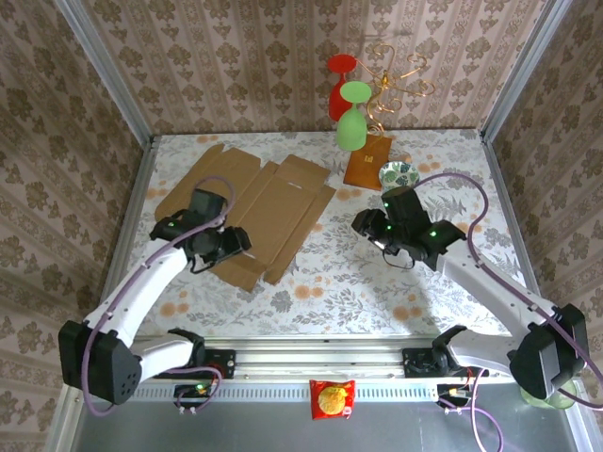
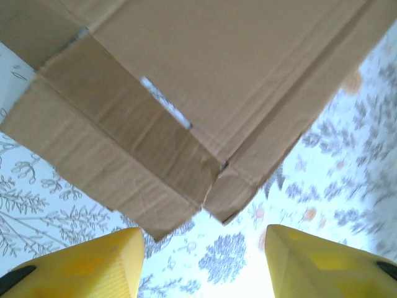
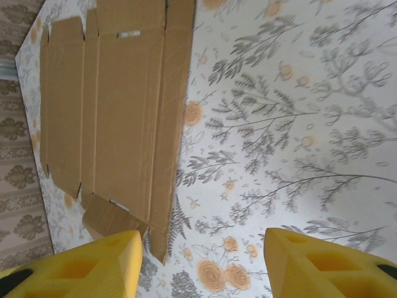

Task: Fold the paper box

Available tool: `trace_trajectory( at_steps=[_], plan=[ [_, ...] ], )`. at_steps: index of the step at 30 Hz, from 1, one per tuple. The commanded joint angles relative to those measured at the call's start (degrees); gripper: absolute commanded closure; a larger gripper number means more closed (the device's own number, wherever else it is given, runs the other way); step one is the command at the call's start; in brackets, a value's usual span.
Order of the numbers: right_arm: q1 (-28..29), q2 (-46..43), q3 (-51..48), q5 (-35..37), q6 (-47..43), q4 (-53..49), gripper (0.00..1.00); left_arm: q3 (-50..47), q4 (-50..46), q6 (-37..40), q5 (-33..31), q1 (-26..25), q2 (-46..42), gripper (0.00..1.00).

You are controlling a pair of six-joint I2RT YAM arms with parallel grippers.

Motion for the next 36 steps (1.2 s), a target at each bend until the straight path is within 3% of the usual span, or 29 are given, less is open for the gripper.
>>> trace_trajectory(
  at_steps=[1,7,11,17,24,33,36],
  plan=[
    [0.67,0.76,-0.76,-1.83,2.96,3.17,0.45,2.45,-9.11,3.85,-9.72,-8.25,0.71,0.43],
    [0.67,2.50,-2.15,-3.24,3.63,4.89,0.45,1.26,-10.27,8.81,-21.85,-19.84,5.90,0.35],
    [0.66,4.32,-3.89,-6.21,6.26,9.38,0.44,2.27,-7.83,11.71,-28.14,-25.38,13.41,0.18],
    [0.59,5.90,-3.84,-7.46,6.77,9.53,0.42,2.14,-4.56,13.61,-30.34,-27.52,21.17,0.16],
    [-0.30,5.88,-5.80,-8.48,8.30,11.18,0.41,0.70,-1.14,16.16,-31.22,-27.67,24.90,0.23],
    [-0.76,6.43,-6.39,-9.20,8.81,11.91,0.41,-1.71,2.76,17.56,-30.67,-27.68,28.31,0.43],
    [-0.76,6.48,-6.89,-9.52,9.33,12.37,0.41,-1.43,2.94,17.34,-30.81,-27.68,29.38,0.44]
  ],
)
